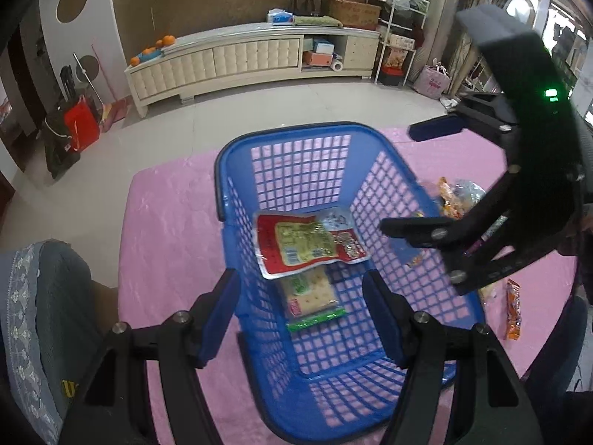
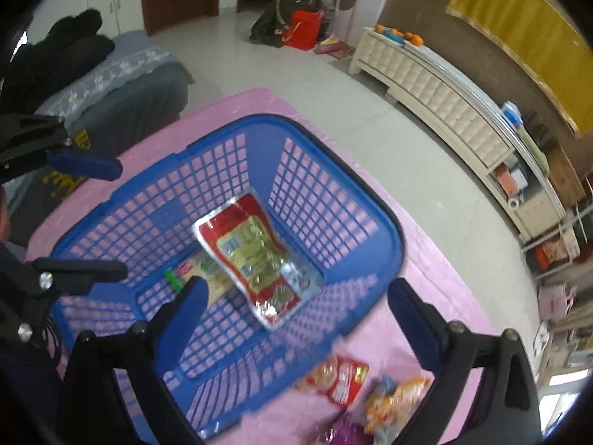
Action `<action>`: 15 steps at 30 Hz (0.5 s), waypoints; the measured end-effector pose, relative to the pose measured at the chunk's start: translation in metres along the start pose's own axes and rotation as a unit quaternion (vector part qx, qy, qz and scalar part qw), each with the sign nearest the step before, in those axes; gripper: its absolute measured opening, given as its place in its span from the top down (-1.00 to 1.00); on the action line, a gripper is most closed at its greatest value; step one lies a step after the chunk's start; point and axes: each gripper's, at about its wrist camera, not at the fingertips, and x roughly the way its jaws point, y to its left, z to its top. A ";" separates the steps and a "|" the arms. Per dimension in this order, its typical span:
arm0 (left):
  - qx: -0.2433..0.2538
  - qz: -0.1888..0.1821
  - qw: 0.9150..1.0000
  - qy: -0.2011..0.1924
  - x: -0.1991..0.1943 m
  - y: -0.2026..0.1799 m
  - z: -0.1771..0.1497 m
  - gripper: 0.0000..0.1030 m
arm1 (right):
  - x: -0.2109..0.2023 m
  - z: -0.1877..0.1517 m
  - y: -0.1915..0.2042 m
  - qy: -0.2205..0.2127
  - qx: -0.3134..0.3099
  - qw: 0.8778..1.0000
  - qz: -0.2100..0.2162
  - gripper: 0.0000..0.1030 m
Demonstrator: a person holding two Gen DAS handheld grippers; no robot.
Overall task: Organize snacks
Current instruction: 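Open the right tool to release the red-yellow pouch into the basket, then move both tools back over the remaining snack pile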
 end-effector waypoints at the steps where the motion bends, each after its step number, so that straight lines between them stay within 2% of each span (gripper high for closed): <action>1: 0.002 0.001 1.000 -0.001 -0.002 -0.001 -0.001 -0.28 | -0.005 -0.002 0.002 -0.001 0.002 1.000 0.000 -0.92; 9: 0.024 0.004 0.999 -0.029 -0.042 -0.046 -0.003 -0.28 | -0.069 -0.046 -0.011 -0.025 0.054 0.998 -0.030 -0.92; 15: 0.049 0.007 0.997 -0.057 -0.061 -0.090 0.000 -0.45 | -0.103 -0.086 -0.030 -0.040 0.105 0.993 -0.022 -0.93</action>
